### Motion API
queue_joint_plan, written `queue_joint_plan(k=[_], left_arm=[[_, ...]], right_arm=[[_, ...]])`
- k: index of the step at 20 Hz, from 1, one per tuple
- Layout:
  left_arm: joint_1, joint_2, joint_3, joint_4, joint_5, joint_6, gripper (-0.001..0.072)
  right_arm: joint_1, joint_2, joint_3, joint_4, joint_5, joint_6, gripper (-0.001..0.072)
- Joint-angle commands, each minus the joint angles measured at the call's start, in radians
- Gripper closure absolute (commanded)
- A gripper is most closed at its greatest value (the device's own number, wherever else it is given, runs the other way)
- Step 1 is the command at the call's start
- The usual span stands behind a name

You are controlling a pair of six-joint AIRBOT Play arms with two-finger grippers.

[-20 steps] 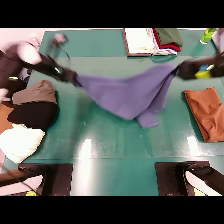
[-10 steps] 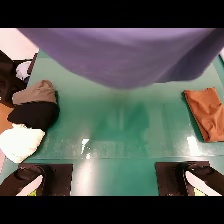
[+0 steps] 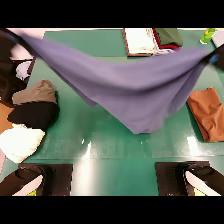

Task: Fold the shirts.

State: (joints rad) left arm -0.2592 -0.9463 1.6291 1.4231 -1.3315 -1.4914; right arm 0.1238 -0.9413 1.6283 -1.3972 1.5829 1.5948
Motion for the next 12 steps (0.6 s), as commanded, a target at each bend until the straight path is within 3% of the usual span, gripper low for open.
queue_joint_plan(k=[1, 6, 7, 8, 9, 10, 12], left_arm=[[0.000, -0.060, -0.308, -0.017, 0.007, 0.000, 0.0673], [0.000, -0.089, -0.666, -0.016, 0.193, 0.007, 0.0673], [0.000, -0.088, -0.690, -0.016, 0.198, 0.007, 0.0673], [0.000, -0.088, -0.697, -0.016, 0.194, 0.007, 0.0673], [0.000, -0.088, -0.697, -0.016, 0.191, 0.007, 0.0673], [0.000, -0.088, -0.697, -0.016, 0.188, 0.007, 0.0673], [0.000, -0.088, -0.697, -0.016, 0.186, 0.007, 0.0673]], right_arm=[[0.000, 0.002, -0.330, 0.018, -0.024, -0.007, 0.0692], [0.000, 0.002, -0.663, 0.018, -0.260, -0.007, 0.0689], [0.000, -0.001, -0.683, 0.017, -0.291, -0.008, 0.0641], [0.000, -0.009, -0.683, 0.018, -0.312, -0.007, 0.0419], [0.000, -0.023, -0.663, 0.016, -0.319, -0.008, 0.0276], [0.000, -0.037, -0.631, 0.014, -0.315, -0.012, 0.0223], [-0.001, -0.058, -0.555, 0.009, -0.284, -0.046, 0.0219]])
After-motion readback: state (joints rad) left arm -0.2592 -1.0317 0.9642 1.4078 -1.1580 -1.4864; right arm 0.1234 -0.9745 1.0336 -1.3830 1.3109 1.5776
